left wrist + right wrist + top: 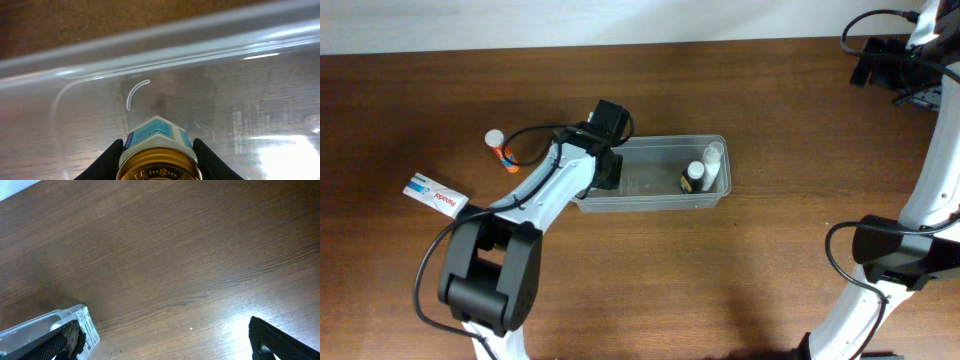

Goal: Pack container
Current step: 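Carry the jar with the left gripper over the container's left end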

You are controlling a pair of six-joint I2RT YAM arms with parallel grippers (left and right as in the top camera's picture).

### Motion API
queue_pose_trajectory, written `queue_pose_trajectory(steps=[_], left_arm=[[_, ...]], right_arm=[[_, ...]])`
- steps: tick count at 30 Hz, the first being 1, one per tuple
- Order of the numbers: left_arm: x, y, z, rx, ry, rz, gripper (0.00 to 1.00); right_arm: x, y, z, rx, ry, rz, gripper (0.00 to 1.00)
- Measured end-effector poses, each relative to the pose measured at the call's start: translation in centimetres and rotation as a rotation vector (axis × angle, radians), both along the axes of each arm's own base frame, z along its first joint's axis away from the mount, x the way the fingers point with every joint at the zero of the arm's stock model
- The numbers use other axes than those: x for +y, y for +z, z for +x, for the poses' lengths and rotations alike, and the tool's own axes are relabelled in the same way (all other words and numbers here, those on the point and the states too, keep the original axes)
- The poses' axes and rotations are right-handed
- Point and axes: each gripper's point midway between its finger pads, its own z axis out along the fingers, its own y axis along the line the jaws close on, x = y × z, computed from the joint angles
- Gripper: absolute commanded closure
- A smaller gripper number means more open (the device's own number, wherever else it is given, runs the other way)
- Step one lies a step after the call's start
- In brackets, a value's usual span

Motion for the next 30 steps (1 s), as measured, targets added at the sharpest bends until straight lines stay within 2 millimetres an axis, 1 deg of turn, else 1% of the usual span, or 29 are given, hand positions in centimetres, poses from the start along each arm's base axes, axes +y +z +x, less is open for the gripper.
queue_pose_trajectory(steps=[6,9,11,17,18,20,30], left_arm=[[-0.1,-1.3,0.2,0.01,0.0,0.007,0.73],[-0.1,-1.4,0.3,0.009,0.001,0.008,0.71],[-0.1,-1.4,0.4,0.007,0.001,0.007,0.66],[-0.1,-1.4,0.4,0.006,0.001,0.007,0.56],[-0.1,-1.4,0.4,0.006,0.001,0.008,0.51],[-0.1,-1.4,0.4,0.005,-0.001,0.009,0.46],[-0.1,-1.4,0.4,0.005,-0.003,0.01,0.46]], right_arm=[[0.0,0.0,0.0,0.0,0.0,0.0,0.02],[0.0,0.0,0.0,0.0,0.0,0.0,0.01],[0.0,0.0,0.0,0.0,0.0,0.0,0.02],[0.0,0.0,0.0,0.0,0.001,0.0,0.02],[0.0,0.0,0.0,0.0,0.0,0.0,0.02],[0.0,0.0,0.0,0.0,0.0,0.0,0.02],[0.0,0.0,0.0,0.0,0.0,0.0,0.02]])
